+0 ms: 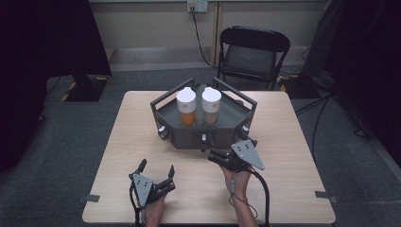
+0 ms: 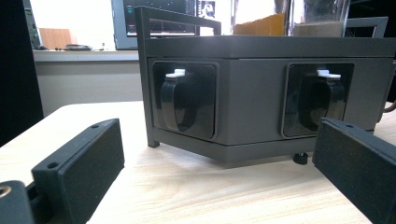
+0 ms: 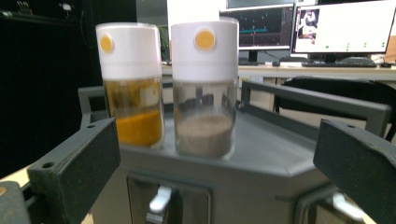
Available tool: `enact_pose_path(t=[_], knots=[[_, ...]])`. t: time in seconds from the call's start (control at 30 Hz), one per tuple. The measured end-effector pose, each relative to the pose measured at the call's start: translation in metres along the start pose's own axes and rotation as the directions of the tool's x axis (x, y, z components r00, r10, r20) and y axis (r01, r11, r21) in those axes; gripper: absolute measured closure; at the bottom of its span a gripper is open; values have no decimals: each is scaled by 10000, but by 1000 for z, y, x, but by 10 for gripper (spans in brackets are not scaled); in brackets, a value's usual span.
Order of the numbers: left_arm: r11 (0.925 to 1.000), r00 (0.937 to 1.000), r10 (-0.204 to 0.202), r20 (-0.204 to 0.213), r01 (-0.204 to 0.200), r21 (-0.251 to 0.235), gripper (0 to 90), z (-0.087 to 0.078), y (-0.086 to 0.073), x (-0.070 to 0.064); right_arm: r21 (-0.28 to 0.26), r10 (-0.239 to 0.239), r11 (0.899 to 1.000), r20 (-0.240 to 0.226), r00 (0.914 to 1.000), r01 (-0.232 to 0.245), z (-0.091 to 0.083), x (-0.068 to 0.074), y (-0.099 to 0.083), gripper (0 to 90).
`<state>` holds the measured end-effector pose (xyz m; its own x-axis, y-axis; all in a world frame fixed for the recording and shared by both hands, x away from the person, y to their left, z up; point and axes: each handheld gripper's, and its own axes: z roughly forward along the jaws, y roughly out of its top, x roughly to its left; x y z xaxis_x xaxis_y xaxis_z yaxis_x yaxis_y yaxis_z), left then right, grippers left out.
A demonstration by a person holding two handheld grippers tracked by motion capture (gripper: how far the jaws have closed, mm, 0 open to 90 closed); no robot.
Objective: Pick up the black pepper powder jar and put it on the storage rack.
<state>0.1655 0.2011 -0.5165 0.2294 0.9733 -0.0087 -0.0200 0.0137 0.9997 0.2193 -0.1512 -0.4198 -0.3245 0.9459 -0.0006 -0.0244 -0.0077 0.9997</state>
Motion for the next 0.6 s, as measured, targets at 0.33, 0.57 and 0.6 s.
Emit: enact_pose_path(t=[0.33,0.57,0.6], knots=[[10000,10000,-2,0,2,-1,16,0,0,0,112,118,9999,162,9998,-120,-11,0,-15,0],[10000,10000,-2,2,2,0,16,0,0,0,103,190,9998,323,9993,-194,-20,0,-26,0],[10000,10000,-2,2,2,0,16,0,0,0,115,160,9998,342,9993,-164,-21,0,-28,0]])
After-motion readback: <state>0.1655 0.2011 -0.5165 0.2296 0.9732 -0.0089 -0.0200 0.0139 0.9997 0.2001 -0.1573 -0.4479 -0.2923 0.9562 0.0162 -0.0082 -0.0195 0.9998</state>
